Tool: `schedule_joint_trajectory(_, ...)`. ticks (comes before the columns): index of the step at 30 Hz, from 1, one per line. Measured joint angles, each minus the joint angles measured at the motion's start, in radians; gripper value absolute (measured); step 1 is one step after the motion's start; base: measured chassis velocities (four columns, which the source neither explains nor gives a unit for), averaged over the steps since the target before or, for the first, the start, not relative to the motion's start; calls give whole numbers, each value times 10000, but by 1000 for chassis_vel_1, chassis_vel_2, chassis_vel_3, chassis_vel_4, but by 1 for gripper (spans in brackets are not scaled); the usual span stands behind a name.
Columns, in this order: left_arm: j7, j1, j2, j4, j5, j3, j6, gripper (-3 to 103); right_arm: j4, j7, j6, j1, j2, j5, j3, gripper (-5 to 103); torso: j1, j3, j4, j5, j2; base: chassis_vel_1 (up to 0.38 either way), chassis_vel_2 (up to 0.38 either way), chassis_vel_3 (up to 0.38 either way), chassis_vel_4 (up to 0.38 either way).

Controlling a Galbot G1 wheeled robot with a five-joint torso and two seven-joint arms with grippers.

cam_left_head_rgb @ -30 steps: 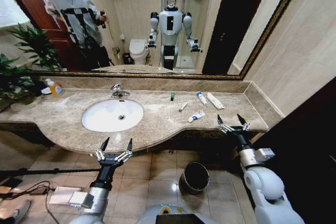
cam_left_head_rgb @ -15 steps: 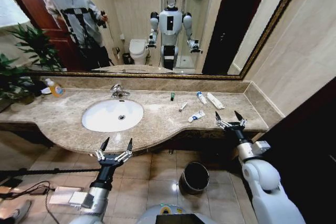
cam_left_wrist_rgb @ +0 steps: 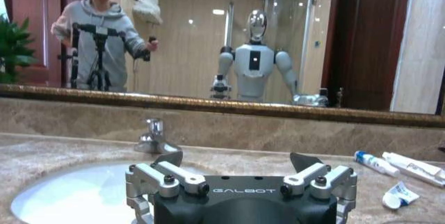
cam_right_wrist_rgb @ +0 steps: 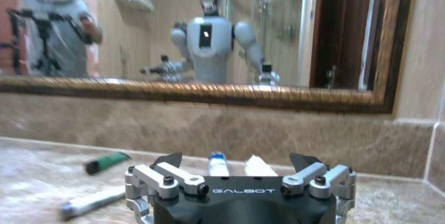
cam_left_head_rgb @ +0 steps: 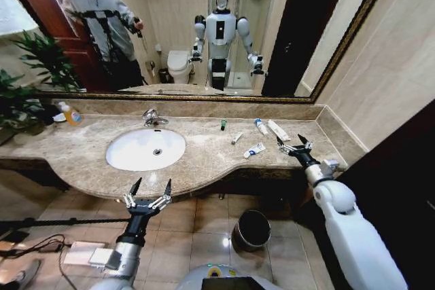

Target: Pick up the trash from the sink and place it in the trash bin.

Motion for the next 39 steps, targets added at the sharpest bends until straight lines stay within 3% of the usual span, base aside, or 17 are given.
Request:
schedule_joint_trajectory(11, 0, 0, 0, 1, 0, 0, 0, 100, -3603, -48, 216, 2965, -11, -263, -1147, 100, 1, 0, -1, -2, 0, 0, 0, 0, 0)
schedule_joint_trajectory(21, 0, 0, 0, 1, 0, 0, 0, 100, -4556, -133, -483, 3517, 165, 176, -1524, 100, 0, -1, -1, -2, 0, 0, 0, 0, 0)
schedule_joint_trajectory(27, 0, 0, 0, 1, 0, 0, 0, 100, -4844, -186, -515, 3647, 265, 186, -1587, 101, 0, -1, -2, -1, 0, 0, 0, 0, 0)
schedule_joint_trajectory(28, 0, 0, 0, 1, 0, 0, 0, 100, -4925, -175, -536, 3724, 299, 187, -1595, 90, -1, -2, -1, -3, 0, 0, 0, 0, 0)
schedule_joint_trajectory(33, 0, 0, 0, 1, 0, 0, 0, 100, -5185, -123, -539, 3895, 360, 186, -1622, 83, 0, -2, -1, -2, 0, 0, 0, 0, 0)
schedule_joint_trajectory(34, 0, 0, 0, 0, 0, 0, 0, 100, -5249, -78, -537, 3940, 366, 186, -1633, 74, 0, -1, -1, -2, 0, 0, 0, 0, 0)
schedule_joint_trajectory(37, 0, 0, 0, 1, 0, 0, 0, 100, -5316, 23, -537, 3988, 370, 184, -1663, 74, 0, -1, -1, -2, 1, 0, 0, 0, 0)
schedule_joint_trajectory(38, 0, 0, 0, 0, 0, 0, 0, 100, -5320, 39, -537, 3996, 370, 183, -1663, 62, 0, -1, -1, -2, 1, 0, 0, 0, 0)
schedule_joint_trajectory(39, 0, 0, 0, 0, 0, 0, 0, 100, -5320, 39, -537, 3996, 370, 183, -1663, 62, 0, -1, -1, -2, 1, 0, 0, 0, 0)
